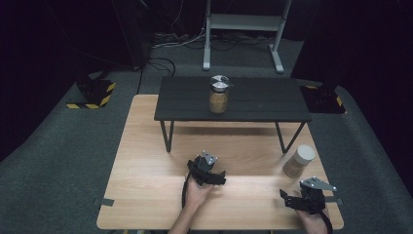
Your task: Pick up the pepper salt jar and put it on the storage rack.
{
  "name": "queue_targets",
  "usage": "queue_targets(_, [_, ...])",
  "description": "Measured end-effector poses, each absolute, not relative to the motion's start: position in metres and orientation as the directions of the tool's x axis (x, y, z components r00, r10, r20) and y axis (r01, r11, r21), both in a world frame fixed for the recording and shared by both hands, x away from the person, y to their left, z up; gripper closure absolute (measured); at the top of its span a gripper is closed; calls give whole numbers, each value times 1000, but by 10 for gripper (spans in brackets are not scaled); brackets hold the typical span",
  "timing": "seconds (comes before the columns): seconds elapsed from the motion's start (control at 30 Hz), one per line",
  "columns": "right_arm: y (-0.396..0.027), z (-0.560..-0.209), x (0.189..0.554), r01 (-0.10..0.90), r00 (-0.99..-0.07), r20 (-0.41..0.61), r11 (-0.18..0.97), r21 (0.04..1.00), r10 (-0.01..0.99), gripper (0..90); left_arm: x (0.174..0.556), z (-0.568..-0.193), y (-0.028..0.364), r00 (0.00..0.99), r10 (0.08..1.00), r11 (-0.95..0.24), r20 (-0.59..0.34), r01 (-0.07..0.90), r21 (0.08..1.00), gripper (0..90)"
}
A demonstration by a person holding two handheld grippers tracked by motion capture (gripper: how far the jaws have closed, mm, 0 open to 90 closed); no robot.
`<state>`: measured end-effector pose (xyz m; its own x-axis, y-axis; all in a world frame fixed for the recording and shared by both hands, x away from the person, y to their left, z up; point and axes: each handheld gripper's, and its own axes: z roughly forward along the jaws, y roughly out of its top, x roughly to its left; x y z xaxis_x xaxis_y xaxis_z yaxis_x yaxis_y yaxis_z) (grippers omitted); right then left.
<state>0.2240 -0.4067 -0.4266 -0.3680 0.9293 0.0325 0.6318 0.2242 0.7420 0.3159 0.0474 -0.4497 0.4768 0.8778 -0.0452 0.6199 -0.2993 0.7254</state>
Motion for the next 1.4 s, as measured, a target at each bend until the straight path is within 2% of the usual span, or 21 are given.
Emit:
queue_targets(0.5, [-428, -423, 248, 606, -328, 45, 174, 776, 944, 57, 315, -449, 44, 476, 879, -312, -28, 619, 721, 9])
queue_targets(0.87, [-431, -410, 269, 569, -335, 14, 191, 800, 942, 57, 315, -449, 44, 475, 879, -312, -28, 619, 721, 9])
queue_targets(1.4, [-432, -394, 285, 520, -353, -1, 197, 831, 936, 135, 315, -449, 44, 468, 883, -302, -33, 622, 723, 9])
